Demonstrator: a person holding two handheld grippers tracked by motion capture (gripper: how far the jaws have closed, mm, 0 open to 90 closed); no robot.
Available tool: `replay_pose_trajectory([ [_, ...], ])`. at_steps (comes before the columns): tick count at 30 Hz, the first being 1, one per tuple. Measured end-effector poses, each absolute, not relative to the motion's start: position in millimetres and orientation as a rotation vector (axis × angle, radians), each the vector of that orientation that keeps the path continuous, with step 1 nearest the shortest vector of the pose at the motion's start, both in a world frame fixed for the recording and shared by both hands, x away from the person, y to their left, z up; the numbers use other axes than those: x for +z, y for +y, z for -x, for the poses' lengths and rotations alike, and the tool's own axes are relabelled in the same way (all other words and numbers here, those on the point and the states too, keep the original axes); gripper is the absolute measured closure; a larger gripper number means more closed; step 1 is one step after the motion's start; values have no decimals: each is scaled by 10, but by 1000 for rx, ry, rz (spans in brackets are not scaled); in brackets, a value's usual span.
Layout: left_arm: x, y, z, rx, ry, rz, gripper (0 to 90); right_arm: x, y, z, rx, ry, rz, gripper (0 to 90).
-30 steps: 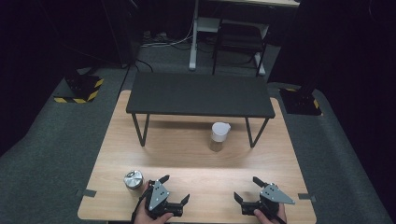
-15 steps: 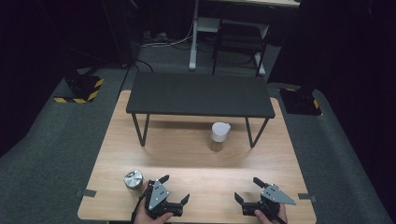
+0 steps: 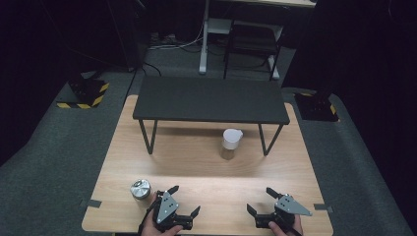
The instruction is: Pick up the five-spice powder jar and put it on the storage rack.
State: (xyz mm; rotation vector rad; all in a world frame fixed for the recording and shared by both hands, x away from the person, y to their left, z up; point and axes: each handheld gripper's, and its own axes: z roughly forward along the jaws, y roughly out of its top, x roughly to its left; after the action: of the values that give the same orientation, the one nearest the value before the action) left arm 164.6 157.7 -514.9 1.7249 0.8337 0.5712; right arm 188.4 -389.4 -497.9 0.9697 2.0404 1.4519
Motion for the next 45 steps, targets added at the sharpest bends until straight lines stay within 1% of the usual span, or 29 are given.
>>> replay_pose_trajectory([
  [10,-5063,1593,-1593,581,801,-1701,4,-4977,-3895,-1884,1450,2045,-965,2],
  [16,-4916,1663,-1492,618,799,-1653,4,-4978,-3894,-1882,1450,2046,-959,2],
  [19,-4848,1744,-1436,659,800,-1625,4,-4978,-3893,-1880,1449,2045,-959,2],
  [29,-4779,1981,-1345,732,862,-1546,4,-4978,-3894,-1881,1450,2045,-960,2],
  [34,-4783,2143,-1299,772,919,-1500,4,-4973,-3898,-1892,1452,2050,-964,1],
  [40,-4836,2256,-1291,778,980,-1468,4,-4972,-3894,-1902,1452,2052,-963,1],
  [45,-4922,2301,-1311,777,1015,-1487,4,-4969,-3902,-1917,1457,2057,-968,1],
])
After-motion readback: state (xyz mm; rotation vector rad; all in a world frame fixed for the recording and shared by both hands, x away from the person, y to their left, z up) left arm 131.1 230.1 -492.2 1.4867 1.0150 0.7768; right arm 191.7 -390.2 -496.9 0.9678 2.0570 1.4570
